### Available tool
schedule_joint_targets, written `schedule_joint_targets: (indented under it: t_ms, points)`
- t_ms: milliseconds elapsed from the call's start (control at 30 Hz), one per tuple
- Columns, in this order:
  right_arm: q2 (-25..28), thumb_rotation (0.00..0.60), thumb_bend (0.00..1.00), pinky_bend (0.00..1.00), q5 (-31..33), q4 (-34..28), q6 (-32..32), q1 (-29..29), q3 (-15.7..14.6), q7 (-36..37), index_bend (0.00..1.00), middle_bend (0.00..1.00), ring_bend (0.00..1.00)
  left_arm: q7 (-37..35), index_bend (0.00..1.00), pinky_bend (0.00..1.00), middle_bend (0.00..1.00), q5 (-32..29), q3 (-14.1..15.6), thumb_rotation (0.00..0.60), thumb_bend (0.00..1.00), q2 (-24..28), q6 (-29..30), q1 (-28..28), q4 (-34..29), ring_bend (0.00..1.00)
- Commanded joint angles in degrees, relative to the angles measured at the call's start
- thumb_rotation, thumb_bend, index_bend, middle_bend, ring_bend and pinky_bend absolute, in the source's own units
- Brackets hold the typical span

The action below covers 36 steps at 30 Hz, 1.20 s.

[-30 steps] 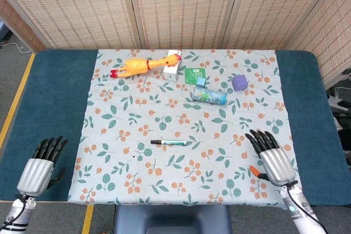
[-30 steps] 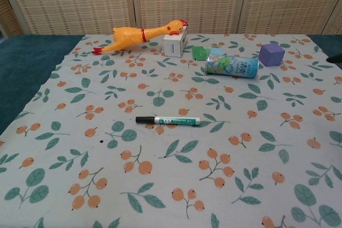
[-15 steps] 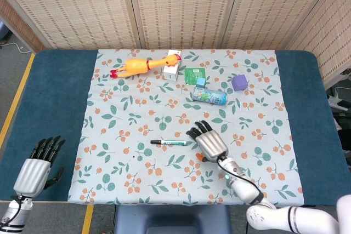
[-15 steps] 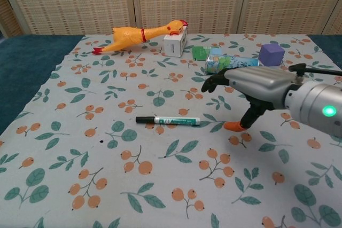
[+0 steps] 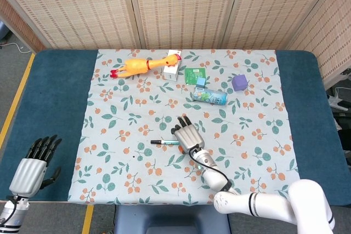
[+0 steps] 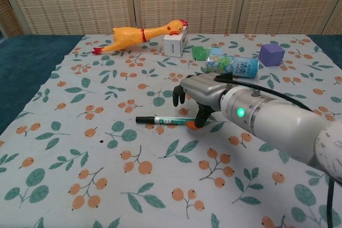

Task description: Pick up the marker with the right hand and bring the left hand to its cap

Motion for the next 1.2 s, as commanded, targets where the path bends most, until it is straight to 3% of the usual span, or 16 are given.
schedule_joint_targets:
  t_ms: [33,533,1200]
  points:
    - [-0.94,0.600,0.25,0.00,0.69,0.84,0.19,1.32,-0.32,-0.80,0.32,0.27,0.00,-0.22,0.00,0.08,0.00,-0.16,-0.12,0.600,0.40,0.07,-0.13,-0.06,0.07,0.00]
    - [-2.96,0.600,0.25,0.00,5.60,0.88,4.08,5.53,-2.88,-8.21,0.39,0.32,0.00,-1.02,0.00,0.08,0.00,0.11,-0.02,0.600,0.40,0.54,-0.17,-0.09,-0.06,0.00]
    - [-4.70,0.600,0.26,0.00,5.49,2.82,5.76,6.66,-4.56,-7.95,0.50,0.35,0.01,-1.25,0.00,0.08,0.00,-0.14,-0.08,0.600,0.40,0.92,-0.47,-0.08,-0.25,0.00]
